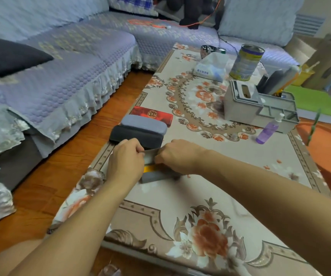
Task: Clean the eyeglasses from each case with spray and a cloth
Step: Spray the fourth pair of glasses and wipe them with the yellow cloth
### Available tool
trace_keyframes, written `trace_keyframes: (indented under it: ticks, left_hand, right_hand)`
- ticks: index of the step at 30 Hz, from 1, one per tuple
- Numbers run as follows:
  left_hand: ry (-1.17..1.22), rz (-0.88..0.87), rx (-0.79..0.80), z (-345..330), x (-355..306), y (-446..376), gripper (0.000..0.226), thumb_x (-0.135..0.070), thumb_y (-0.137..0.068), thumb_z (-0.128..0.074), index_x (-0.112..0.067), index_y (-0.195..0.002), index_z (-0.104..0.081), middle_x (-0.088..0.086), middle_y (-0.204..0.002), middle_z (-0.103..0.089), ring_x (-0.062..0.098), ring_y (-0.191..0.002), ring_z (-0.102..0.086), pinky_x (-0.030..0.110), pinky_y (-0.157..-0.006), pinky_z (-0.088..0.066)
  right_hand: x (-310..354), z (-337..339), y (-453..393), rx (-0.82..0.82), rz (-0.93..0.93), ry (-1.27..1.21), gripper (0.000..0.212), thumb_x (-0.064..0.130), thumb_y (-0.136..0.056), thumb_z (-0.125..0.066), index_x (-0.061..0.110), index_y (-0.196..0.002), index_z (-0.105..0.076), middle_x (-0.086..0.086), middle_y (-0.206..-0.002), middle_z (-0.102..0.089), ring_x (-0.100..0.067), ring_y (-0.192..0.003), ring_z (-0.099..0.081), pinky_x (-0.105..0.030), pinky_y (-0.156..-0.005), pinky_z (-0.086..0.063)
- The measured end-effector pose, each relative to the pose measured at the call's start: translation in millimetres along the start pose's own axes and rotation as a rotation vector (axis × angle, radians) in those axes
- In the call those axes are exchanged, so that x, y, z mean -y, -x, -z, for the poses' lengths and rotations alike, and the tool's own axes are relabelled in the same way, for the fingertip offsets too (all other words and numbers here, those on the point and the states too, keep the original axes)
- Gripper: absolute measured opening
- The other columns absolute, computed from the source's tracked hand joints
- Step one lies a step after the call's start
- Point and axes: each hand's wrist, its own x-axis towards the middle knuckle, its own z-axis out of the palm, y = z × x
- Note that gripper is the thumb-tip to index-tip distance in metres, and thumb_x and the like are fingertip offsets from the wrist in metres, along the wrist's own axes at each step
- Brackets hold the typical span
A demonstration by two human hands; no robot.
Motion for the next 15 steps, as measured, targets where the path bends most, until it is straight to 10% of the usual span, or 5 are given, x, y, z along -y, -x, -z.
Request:
trace_keyframes:
  ticks: [10,15]
  left_hand:
    - [0.128,0.121,0.09,0,4,-7,0.006,-0.021,-0.095,-0.066,-0.025,-0.094,-0.07,-0.005,-0.091,-0.067,0.013,-0.085,-0.063,0.026,-0.063,-0.047]
    - [0.202,0.101,0.024,7,5,-5,0.007,-0.02,-0.095,-0.067,-0.023,-0.094,-0.073,-0.007,-0.089,-0.069,0.011,-0.085,-0.062,0.025,-0.063,-0.047]
  right_hand:
    - [3,14,-15,0.179,0.104,0.076,0.021,0.024,-0.101,-0.055,0.017,-0.116,-0.068,-0.006,-0.104,-0.068,-0.026,-0.094,-0.066,-0.032,-0.075,-0.051]
    - [-12,14,20,-0.217,-0.009,-0.068,0.017,0.013,-0.092,-0.066,0.015,-0.108,-0.072,-0.004,-0.094,-0.067,-0.024,-0.072,-0.061,-0.032,-0.058,-0.049]
